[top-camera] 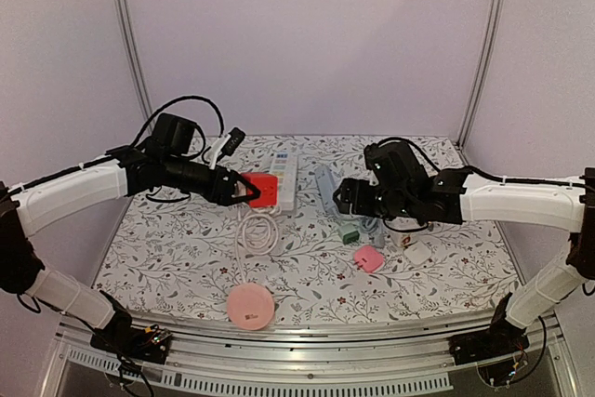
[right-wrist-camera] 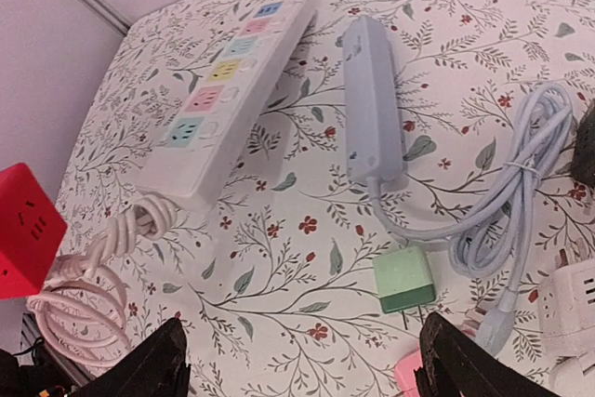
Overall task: Pull the plug off the socket
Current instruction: Place the plug at the center of the board, then remove the plug from the socket.
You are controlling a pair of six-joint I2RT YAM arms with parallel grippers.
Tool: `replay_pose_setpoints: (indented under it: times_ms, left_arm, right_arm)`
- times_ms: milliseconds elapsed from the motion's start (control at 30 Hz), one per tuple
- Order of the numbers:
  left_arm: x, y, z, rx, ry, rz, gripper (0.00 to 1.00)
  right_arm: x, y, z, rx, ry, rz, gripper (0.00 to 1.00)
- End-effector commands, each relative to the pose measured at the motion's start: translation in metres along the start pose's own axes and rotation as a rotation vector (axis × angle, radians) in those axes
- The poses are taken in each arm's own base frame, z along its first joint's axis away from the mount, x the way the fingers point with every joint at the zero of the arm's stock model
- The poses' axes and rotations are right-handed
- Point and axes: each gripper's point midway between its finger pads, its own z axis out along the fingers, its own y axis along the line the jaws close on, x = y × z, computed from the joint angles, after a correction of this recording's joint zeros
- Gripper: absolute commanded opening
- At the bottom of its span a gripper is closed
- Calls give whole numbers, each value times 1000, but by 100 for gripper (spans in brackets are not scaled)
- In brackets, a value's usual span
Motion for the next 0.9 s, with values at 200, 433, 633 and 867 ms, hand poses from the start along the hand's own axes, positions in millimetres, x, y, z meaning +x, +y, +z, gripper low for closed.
replay_pose_setpoints:
  times_ms: [200,433,633,867]
  left_arm:
    - [-26,-23,-1,151,-86,-39,28]
    - [-18,-22,8,185,-32,-88,30]
    - [-17,-22,9,188,-30,-95,30]
    - [-17,-23,9,194,-28,-105,30]
  right_arm:
    - [7,111,-42,-302,-90,-212,86]
    - [17,155,-34,-314,-107,-268,87]
    - [34,187,-17,-336,-77,-323,87]
    - [46,181,5,-257,-55,-323,86]
